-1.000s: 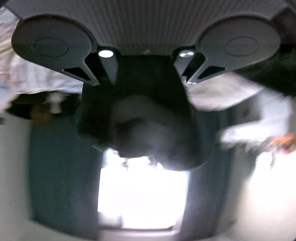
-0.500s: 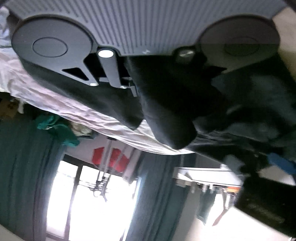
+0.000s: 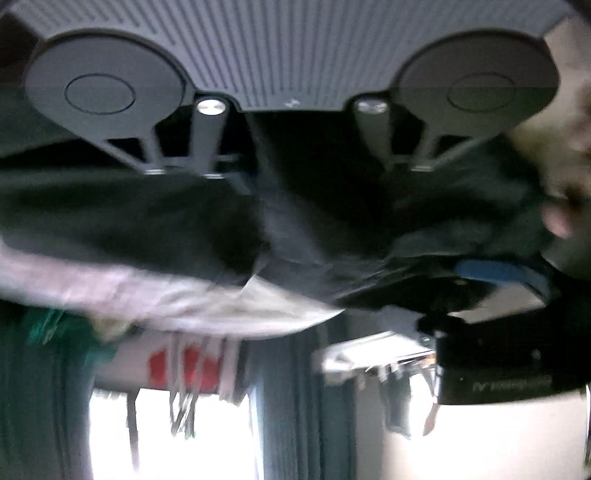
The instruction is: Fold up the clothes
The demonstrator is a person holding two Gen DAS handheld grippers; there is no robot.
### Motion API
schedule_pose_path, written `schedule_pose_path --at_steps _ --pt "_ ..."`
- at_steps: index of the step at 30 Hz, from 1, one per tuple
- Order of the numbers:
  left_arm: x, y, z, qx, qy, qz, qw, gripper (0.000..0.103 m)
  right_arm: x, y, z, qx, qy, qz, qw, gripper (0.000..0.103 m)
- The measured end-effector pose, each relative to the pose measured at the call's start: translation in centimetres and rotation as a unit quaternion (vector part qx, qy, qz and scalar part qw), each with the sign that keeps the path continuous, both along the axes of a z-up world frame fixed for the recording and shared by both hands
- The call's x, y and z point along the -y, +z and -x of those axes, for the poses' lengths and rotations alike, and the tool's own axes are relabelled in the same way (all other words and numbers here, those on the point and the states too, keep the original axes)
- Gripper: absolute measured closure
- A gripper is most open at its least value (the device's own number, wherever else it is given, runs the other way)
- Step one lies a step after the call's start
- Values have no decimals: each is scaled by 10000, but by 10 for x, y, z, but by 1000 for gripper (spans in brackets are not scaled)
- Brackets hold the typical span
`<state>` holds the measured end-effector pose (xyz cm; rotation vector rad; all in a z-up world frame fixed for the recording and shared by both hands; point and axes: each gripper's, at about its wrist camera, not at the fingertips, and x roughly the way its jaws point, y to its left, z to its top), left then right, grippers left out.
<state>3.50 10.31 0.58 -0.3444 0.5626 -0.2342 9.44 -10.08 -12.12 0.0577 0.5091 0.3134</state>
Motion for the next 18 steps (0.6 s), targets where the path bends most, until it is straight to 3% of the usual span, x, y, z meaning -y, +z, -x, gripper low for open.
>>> schedule_pose_path --at_steps 1,4,7,9,12,14,16,18 --pt "1 -2 0 -36 -94 111 9999 2 5 2 1 -229 121 -232 9994 27" --pt "3 -5 1 -119 -219 291 9993 2 21 15 11 -929 220 -694 9930 28" --pt "7 -11 2 -198 -279 362 9988 2 48 35 25 -1258 146 -1030 9866 27" --pt "16 -14 1 -227 -313 132 9992 3 69 48 38 -1160 -103 -1024 9879 27" --pt "34 -17 3 -140 -421 -356 9984 4 103 56 50 -689 -825 -613 9923 27" --pt "46 -19 7 -17 -374 -759 9964 10 123 54 54 -407 -1482 -416 9872 26" --pt "55 -24 9 29 -284 -1052 9940 10 140 45 52 -318 -1913 -588 9793 26" --pt "61 -30 9 -11 -244 -1268 9916 11 148 37 44 -454 -2028 -797 9749 43"
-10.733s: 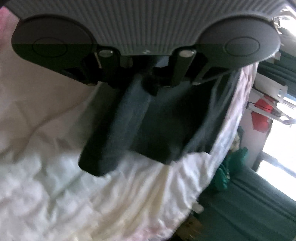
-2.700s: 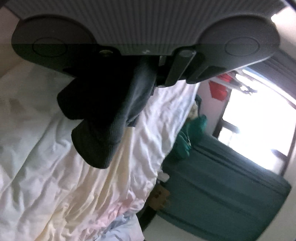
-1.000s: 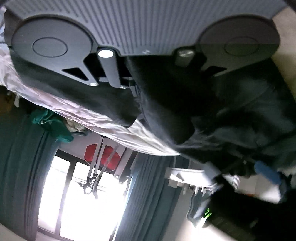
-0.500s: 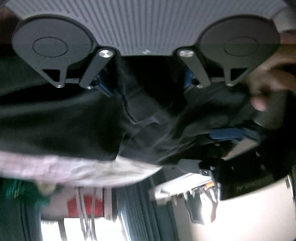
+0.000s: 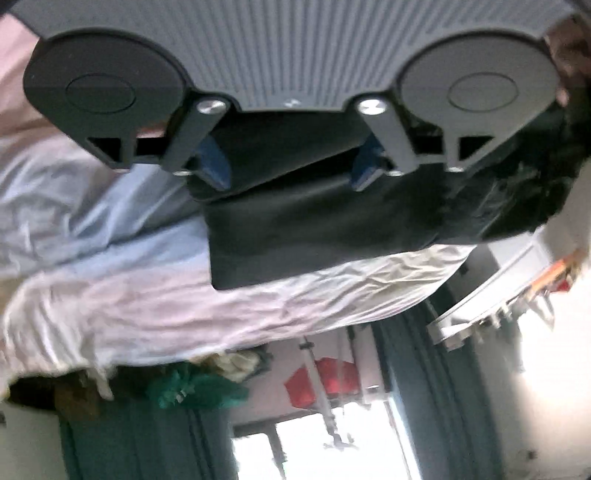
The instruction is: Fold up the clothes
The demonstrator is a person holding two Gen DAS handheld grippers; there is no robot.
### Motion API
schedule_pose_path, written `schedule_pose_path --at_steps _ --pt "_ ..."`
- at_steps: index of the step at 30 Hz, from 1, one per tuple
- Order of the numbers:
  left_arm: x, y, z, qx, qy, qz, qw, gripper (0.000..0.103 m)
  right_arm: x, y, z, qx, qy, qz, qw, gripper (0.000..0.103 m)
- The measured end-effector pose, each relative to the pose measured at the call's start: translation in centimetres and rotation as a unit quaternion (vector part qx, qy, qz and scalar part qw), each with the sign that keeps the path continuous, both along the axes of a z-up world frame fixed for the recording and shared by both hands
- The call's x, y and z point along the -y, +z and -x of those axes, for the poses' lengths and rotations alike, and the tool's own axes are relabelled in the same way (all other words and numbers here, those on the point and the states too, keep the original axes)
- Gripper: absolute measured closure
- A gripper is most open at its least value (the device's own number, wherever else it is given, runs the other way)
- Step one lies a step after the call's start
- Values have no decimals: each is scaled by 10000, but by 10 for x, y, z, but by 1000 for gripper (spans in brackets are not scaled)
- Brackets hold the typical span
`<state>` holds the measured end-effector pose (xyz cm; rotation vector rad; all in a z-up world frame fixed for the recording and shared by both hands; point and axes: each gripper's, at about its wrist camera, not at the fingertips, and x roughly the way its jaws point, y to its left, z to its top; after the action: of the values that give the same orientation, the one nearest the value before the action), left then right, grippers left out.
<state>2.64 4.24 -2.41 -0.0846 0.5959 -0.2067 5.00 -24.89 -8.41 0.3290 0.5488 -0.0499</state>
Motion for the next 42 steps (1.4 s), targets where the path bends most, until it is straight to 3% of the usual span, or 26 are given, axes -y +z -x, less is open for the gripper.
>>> schedule_pose_path --at_steps 2,5,7,14,19,24,28,31,34,36,39,42 --pt "5 -7 -2 -83 68 -291 9995 12 -2 -8 -7 -205 7 178 9996 69" --pt "6 -22 -9 -408 225 -535 9975 11 -9 -29 -15 -528 138 380 9978 81" --pt "4 -27 -11 -440 246 -509 9974 11 -4 -41 -19 -744 92 142 9971 82" --pt "-5 -21 -2 -278 373 -379 9982 13 -2 -44 -16 -583 -9 68 9983 84" --pt "-17 -10 16 -338 435 51 9985 11 -3 -39 -13 -465 8 182 9988 83" --pt "-32 11 31 -377 500 358 9974 3 -6 -40 -11 -409 32 237 9989 81" --pt "-69 30 46 -311 1081 781 9906 1 -1 -40 -4 -290 29 87 9995 82" --pt "-116 42 45 -612 1860 1278 9723 1 -2 -40 0 -282 51 82 9996 82" --pt "-172 47 51 -856 2535 2108 9402 1 -5 -39 1 -298 109 132 9994 82" --pt "-199 41 56 -962 2493 2803 9220 1 -5 -39 2 -298 114 118 9994 82" --pt "-220 24 58 -1253 2614 3400 8946 1 -4 -40 4 -322 85 30 9994 82" --pt "-234 8 56 -1284 2853 4003 8613 2 -6 -41 2 -343 56 39 9994 82"
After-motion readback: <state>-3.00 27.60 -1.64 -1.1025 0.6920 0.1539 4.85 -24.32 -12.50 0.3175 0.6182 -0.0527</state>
